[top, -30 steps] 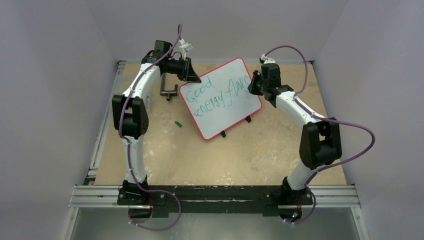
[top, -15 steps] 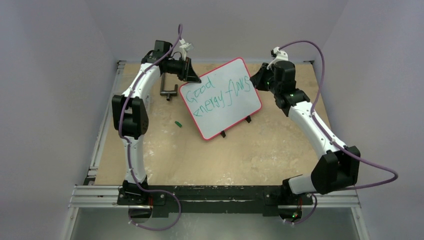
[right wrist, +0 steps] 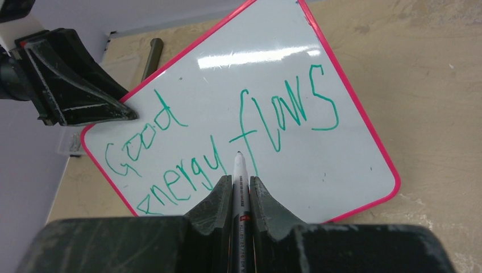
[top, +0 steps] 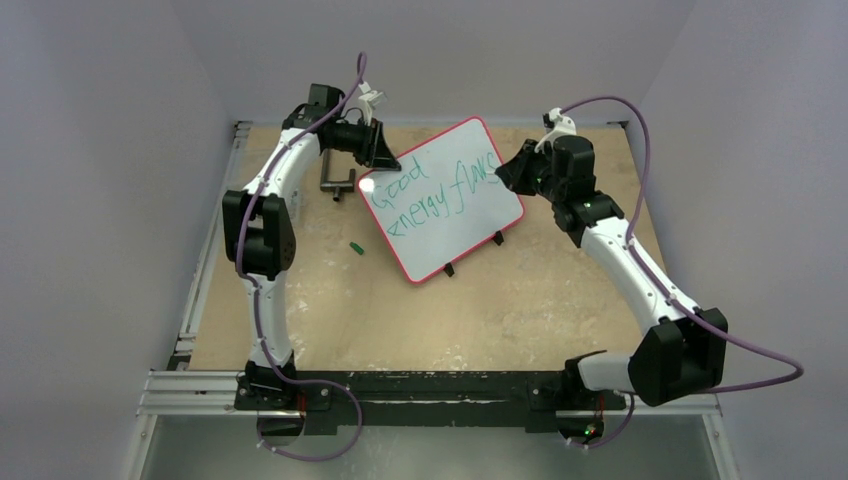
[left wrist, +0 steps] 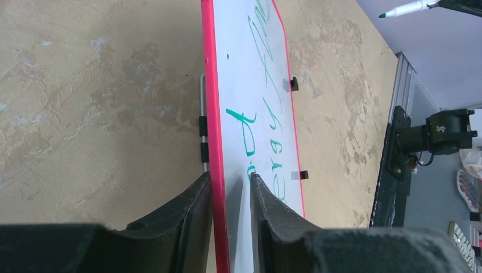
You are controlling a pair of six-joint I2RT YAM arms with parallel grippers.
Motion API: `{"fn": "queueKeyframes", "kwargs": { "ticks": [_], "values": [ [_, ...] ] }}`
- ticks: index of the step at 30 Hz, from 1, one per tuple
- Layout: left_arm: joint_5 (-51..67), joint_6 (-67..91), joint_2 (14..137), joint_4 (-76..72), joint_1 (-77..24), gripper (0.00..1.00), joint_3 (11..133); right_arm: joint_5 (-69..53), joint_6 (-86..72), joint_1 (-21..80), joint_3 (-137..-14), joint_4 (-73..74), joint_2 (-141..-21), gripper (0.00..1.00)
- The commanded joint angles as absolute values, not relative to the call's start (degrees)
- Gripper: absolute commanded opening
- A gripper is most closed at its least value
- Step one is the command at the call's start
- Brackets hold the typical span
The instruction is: Write a sentence on the whiteboard
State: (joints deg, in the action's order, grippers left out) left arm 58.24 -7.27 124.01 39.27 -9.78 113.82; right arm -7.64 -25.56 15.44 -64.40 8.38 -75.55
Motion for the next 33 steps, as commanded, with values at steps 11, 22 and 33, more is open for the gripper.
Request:
{"fn": "queueKeyframes", "kwargs": {
  "ticks": [11, 22, 33],
  "values": [
    [57.66, -9.19, 120.65, 39.16, -9.30, 0.42, 113.39, -9.53, -26.72, 15.71, -63.98, 5.20, -73.47, 0.00],
    [57.40, -7.84, 120.86, 38.18, -9.08, 0.50, 113.38, -9.66, -26.82, 15.73, -63.54, 4.71, -73.39, 0.00],
    [57.13, -3.33, 116.67, 30.60, -7.03, 0.78, 109.17, -9.38, -26.63, 15.66, -63.54, 4.75, -72.74, 0.00]
  ]
}}
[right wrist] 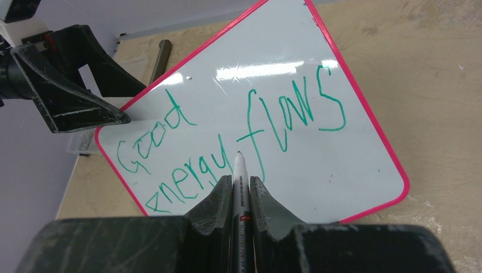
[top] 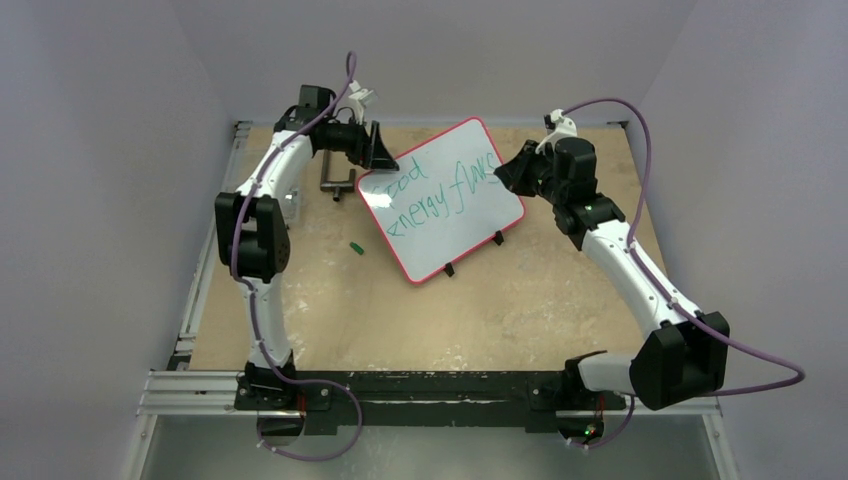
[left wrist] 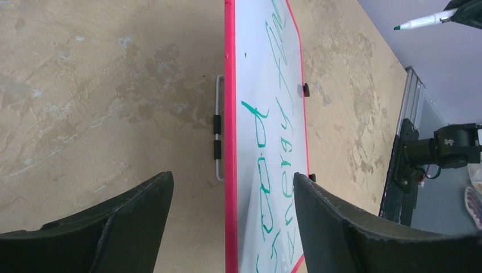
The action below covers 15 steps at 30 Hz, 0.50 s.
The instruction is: Write a sentence on the whiteboard
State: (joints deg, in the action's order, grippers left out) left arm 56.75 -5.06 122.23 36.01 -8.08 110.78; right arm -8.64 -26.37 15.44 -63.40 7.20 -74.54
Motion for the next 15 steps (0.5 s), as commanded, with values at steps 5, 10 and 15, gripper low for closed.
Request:
{"fn": "queueKeyframes", "kwargs": {
  "ticks": [5, 10, 15],
  "values": [
    [52.68, 2.93, 110.84, 21.99, -5.01, 0.95, 102.40, -9.70, -26.72, 15.73, -63.96, 4.82, -72.21, 0.00],
    [39.18, 10.85, 101.51, 14.23, -2.73, 0.94, 90.23, -10.00, -26.76, 15.69, -64.23, 4.84, -71.32, 0.00],
    [24.01, 18.11, 93.88, 14.87, -2.46, 0.91, 82.68, -10.54, -26.85, 15.73, -64.16, 4.76, -70.47, 0.00]
  ]
}}
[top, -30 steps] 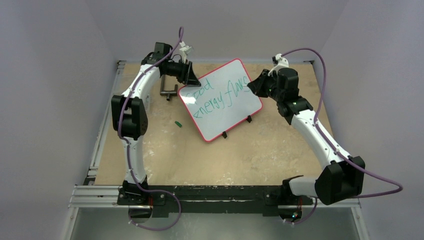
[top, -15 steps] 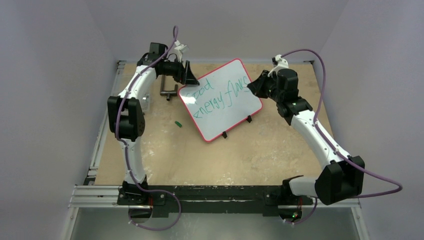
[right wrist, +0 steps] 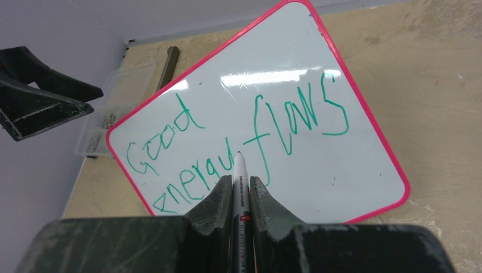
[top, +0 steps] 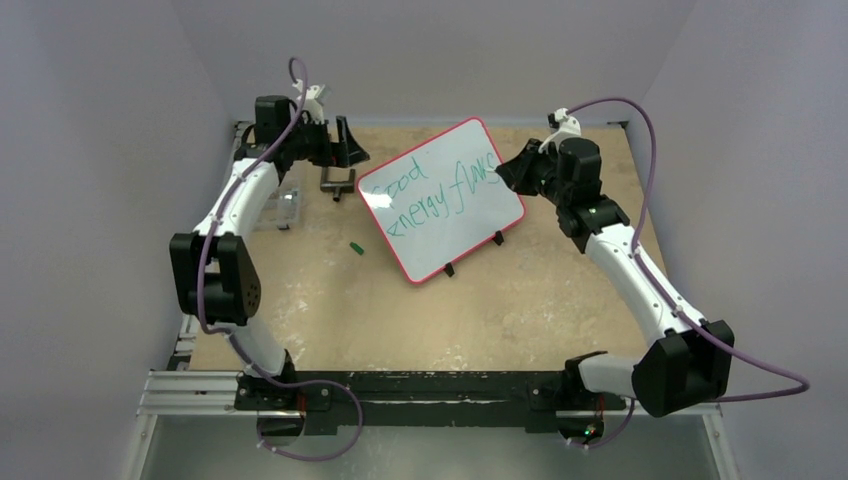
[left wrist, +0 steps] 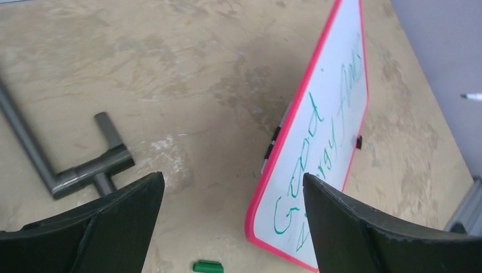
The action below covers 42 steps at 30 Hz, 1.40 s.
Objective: Write a sentence on the whiteboard
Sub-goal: Write a sentence on the whiteboard, then close the whiteboard marker at the center of the board.
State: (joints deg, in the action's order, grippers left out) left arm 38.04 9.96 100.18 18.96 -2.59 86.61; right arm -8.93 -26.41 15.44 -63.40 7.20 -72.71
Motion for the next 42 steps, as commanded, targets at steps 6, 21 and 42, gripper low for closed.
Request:
{"fn": "queueKeyframes", "kwargs": {
  "ticks": [6, 21, 42],
  "values": [
    [2.13, 32.47, 87.50, 24.36, -2.56, 0.89, 79.06, -11.06, -27.04, 15.73, -64.06, 5.03, -69.47, 0.00],
    [-34.02, 52.29, 78.63, 48.47, -18.02, 0.99, 71.21, -11.90, -27.60, 15.73, -64.94, 6.16, -67.96, 0.00],
    [-23.47, 63.49, 83.16, 31.36, -22.67, 0.79, 55.39, -12.50, -26.72, 15.71, -64.38, 6.31, -66.14, 0.00]
  ]
}}
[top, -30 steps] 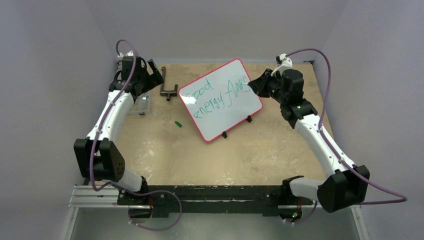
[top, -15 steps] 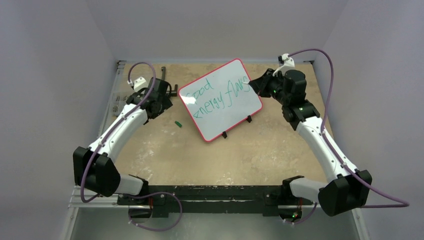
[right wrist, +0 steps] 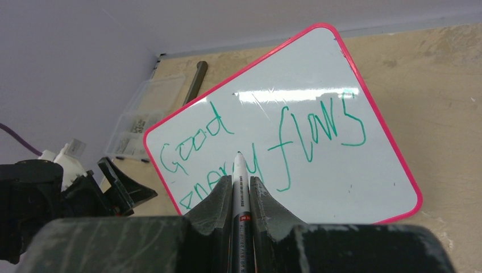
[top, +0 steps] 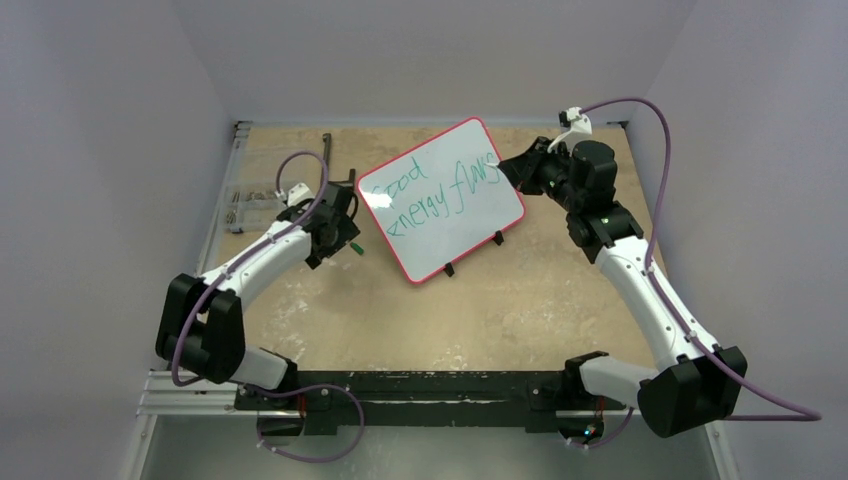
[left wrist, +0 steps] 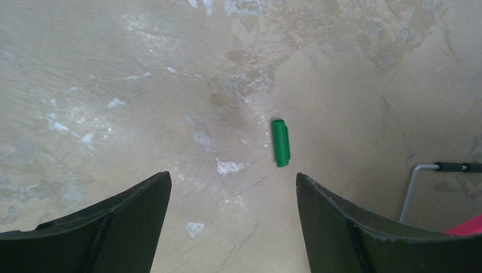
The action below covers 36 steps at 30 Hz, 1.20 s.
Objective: Write a sentence on the whiteboard
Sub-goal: Close the whiteboard marker at the center of the board.
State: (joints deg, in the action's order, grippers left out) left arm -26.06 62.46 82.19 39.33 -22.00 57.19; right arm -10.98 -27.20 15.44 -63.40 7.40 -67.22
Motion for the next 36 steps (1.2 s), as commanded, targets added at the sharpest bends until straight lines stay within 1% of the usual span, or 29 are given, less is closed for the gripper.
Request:
{"fn": "queueKeyframes", "kwargs": {
  "ticks": [1, 3, 7, 11, 22, 24, 26, 30, 33, 36],
  "values": [
    [-23.07, 63.27, 83.47, 29.91, -22.73, 0.76, 54.85, -12.60, -26.65, 15.72, -64.30, 6.29, -66.17, 0.00],
    [-21.90, 62.37, 84.13, 26.67, -22.75, 0.70, 53.60, -12.74, -26.68, 15.69, -64.27, 6.16, -66.27, 0.00],
    [-21.27, 62.58, 86.04, 24.15, -22.76, 0.64, 52.67, -12.91, -26.68, 15.70, -64.25, 6.08, -66.27, 0.00],
    [-19.01, 61.18, 88.20, 20.75, -22.76, 0.54, 52.47, -12.90, -26.64, 15.65, -64.16, 6.04, -66.50, 0.00],
    [-17.92, 61.18, 92.62, 21.52, -22.76, 0.47, 54.20, -12.57, -26.63, 15.71, -64.25, 5.92, -67.19, 0.00],
    [-17.73, 61.13, 93.29, 21.60, -22.74, 0.44, 54.31, -12.57, -26.68, 15.67, -64.24, 5.96, -67.31, 0.00],
    [-17.06, 60.62, 93.89, 21.04, -22.79, 0.39, 54.24, -12.57, -26.59, 15.73, -64.26, 5.89, -67.35, 0.00],
    [-16.57, 59.94, 95.03, 20.92, -22.76, 0.37, 54.38, -12.40, -26.57, 15.72, -64.22, 5.88, -67.40, 0.00],
    [-16.39, 59.25, 95.65, 20.79, -22.76, 0.33, 54.71, -12.39, -26.59, 15.69, -64.25, 5.96, -67.50, 0.00],
    [-16.54, 58.68, 95.65, 20.92, -22.76, 0.26, 54.84, -12.33, -26.54, 15.68, -64.25, 5.95, -67.52, 0.00]
  ]
}}
